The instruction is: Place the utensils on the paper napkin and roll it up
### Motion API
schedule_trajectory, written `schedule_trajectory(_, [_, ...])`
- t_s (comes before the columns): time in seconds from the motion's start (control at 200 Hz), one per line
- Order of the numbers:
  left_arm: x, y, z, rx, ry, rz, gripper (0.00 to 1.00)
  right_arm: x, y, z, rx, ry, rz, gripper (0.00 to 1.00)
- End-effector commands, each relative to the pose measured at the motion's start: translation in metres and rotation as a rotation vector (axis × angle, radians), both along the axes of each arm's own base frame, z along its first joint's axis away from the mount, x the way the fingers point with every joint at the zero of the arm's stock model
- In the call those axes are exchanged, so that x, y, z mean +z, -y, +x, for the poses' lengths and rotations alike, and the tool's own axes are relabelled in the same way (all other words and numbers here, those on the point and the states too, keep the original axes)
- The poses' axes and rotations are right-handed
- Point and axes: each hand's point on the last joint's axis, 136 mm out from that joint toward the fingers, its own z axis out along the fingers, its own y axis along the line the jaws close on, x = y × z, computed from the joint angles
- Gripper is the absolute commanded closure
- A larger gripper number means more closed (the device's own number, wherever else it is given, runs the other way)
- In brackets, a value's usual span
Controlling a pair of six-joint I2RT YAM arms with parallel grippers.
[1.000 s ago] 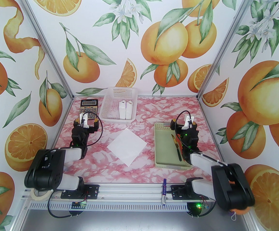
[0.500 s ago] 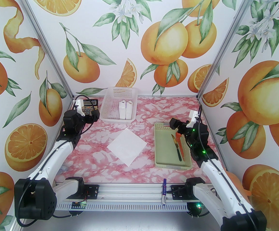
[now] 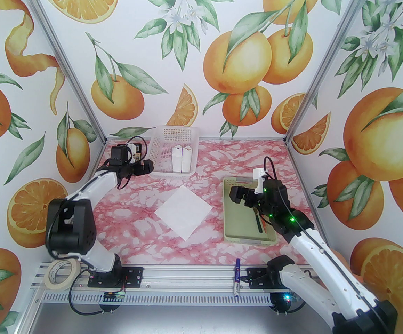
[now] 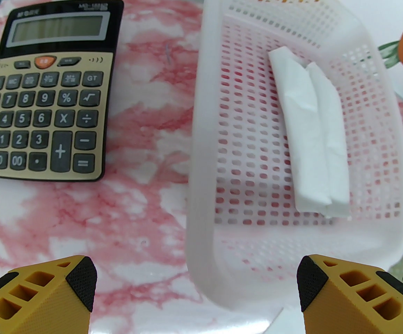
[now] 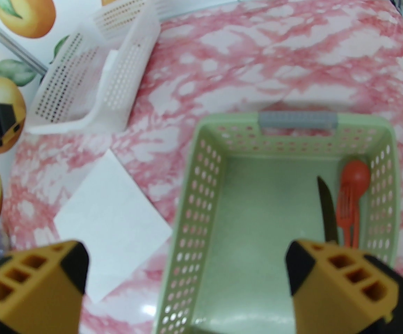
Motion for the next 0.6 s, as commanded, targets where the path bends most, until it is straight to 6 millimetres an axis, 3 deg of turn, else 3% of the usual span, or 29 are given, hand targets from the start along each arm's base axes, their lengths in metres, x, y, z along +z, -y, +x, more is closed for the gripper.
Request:
schedule_trajectory(0.0, [-0.005, -0.016, 0.013, 0.068, -0.024, 0.061, 0.00, 0.006, 0.001, 0.002, -0.023, -0.012, -0.033, 0.00])
schedule_trajectory(0.275, [-0.019, -0.050, 0.016, 0.180, -0.064, 0.171, 0.00, -0.009, -0.006, -0.004, 0.007, -0.130, -0.127, 0.00])
schedule_trajectory(0.595, [-0.023, -0.086, -0.004, 0.289, -0.078, 0.164, 0.00, -0.040, -0.015, -0.006, 0.011, -0.277, -0.296, 0.00])
